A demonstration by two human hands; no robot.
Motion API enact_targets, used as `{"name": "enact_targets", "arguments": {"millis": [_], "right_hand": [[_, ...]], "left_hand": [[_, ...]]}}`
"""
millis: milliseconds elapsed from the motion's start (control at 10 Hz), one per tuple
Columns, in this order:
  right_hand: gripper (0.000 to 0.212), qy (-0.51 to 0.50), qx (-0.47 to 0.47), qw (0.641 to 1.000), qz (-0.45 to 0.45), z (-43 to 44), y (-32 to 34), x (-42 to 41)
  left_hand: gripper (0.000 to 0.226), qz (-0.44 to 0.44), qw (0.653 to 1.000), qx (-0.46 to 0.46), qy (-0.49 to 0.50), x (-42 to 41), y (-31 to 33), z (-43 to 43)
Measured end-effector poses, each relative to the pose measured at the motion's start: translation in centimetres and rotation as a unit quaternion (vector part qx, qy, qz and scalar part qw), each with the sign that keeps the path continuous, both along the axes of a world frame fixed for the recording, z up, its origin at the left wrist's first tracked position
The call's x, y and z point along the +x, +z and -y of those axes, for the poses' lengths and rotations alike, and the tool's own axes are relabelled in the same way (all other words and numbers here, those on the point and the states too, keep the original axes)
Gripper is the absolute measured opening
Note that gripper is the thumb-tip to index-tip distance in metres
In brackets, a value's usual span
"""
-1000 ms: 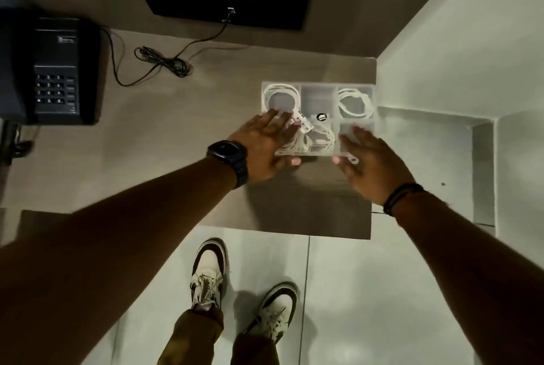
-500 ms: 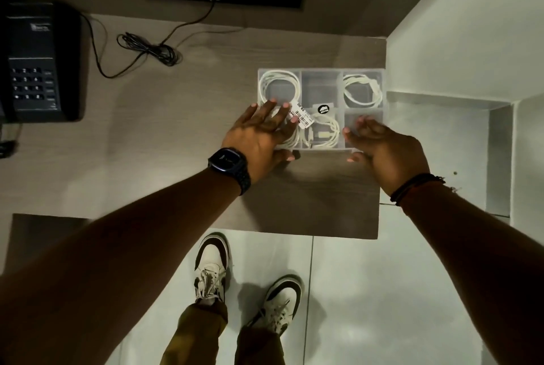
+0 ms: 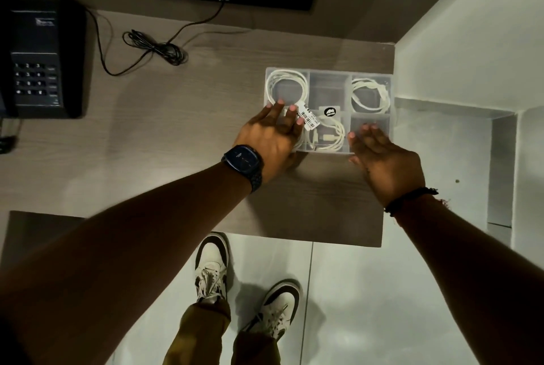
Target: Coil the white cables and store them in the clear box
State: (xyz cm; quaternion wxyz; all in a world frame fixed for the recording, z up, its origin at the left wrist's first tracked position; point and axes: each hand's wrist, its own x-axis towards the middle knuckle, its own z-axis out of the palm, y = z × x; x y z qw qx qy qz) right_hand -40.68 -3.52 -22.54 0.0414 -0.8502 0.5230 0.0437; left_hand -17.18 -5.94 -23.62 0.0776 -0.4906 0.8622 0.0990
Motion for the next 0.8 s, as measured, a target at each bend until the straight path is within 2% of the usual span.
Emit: {"name": "enact_targets", "arguments": {"millis": [200, 400, 600, 700, 800], "right_hand": [[0.053, -0.048, 0.001, 0.999, -0.002, 1.0, -1.3, 0.9], [0.046, -0.12, 0.056, 0.989, 0.066, 5.5, -1.9, 1.3], [0.053, -0.124, 0.072, 0.987, 0.072, 6.3, -1.2, 1.6], [0.063, -0.129, 0.075, 0.986, 0.07, 6.0, -0.4, 1.9], [0.094, -0.143, 0.072, 0.987, 0.017, 5.3, 0.9, 2.5]], "left_hand": [[0.061, -0.018, 0.999, -0.026, -0.005, 0.7, -0.1, 2.0], [0.069, 0.007, 1.0, 0.012, 0.021, 0.5, -0.2, 7.1], [0.075, 0.034, 0.998, 0.05, 0.022, 0.2, 0.4, 8.9], [0.077, 0.028, 0.998, 0.045, 0.016, -0.3, 1.1, 8.7], [0.093, 0.027, 0.998, 0.038, 0.053, 0.1, 2.4, 7.5]]}}
